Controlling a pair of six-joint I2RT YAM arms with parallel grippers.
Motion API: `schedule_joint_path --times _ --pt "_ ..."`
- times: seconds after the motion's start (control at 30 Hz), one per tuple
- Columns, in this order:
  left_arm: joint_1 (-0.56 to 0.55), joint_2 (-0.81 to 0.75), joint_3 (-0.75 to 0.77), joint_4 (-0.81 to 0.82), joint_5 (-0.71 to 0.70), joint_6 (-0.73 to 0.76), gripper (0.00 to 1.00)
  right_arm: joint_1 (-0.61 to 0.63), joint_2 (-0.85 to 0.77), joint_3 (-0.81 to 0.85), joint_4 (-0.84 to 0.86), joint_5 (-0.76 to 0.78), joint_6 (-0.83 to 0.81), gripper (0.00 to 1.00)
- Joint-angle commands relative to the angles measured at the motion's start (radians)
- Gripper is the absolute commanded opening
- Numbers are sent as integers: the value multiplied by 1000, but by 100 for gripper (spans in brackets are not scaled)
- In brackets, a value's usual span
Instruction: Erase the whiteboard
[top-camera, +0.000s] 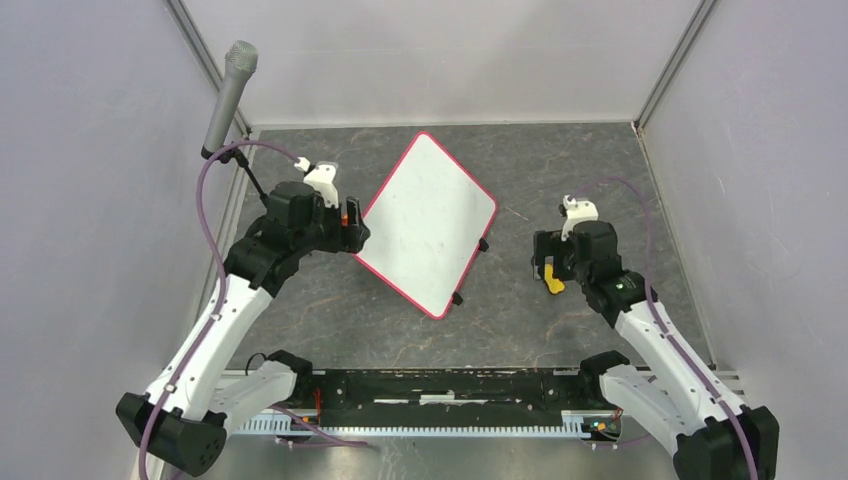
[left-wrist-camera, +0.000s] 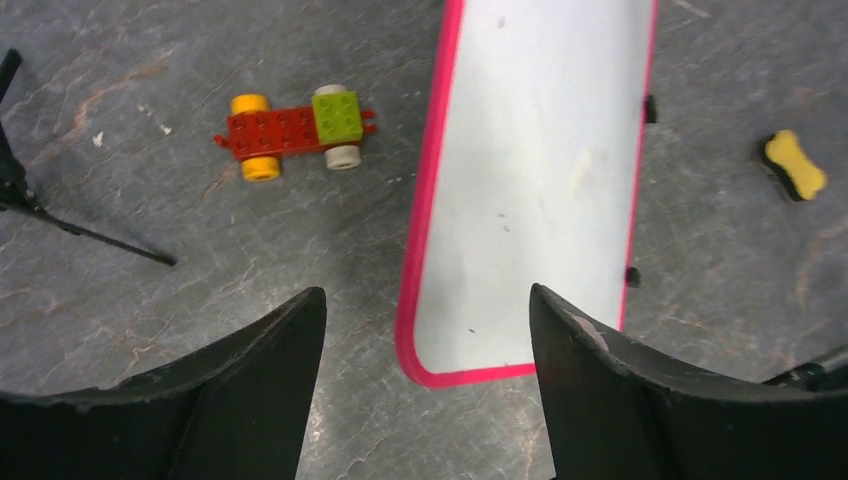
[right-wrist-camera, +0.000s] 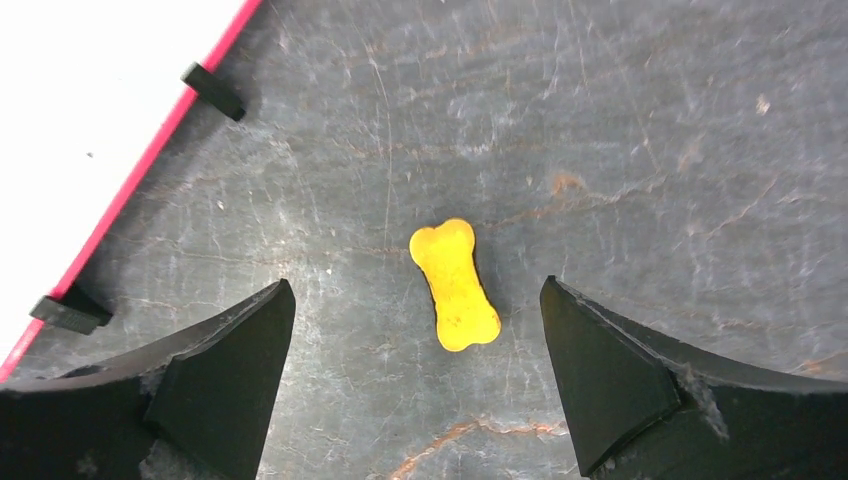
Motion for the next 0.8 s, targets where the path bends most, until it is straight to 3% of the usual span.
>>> schedule_joint_path --times 0.0,0.07,0.1,0.3,0.47,0.77 --pt "2 -96 98 5 137 31 81 3 -48 146 -40 -36 -65 98" --pt "2 -155 135 29 219 38 83 3 -93 209 -43 -63 -84 98" --pt "4 -183 143 52 256 39 90 3 -120 229 -32 -82 -94 98" --pt "4 -409 131 338 443 -1 99 4 -326 338 39 -73 -151 98" --pt "3 -522 91 517 425 -25 100 3 -457 350 98 -24 -166 98" --pt "3 -545 68 538 374 -35 100 3 -629 188 181 47 -107 98"
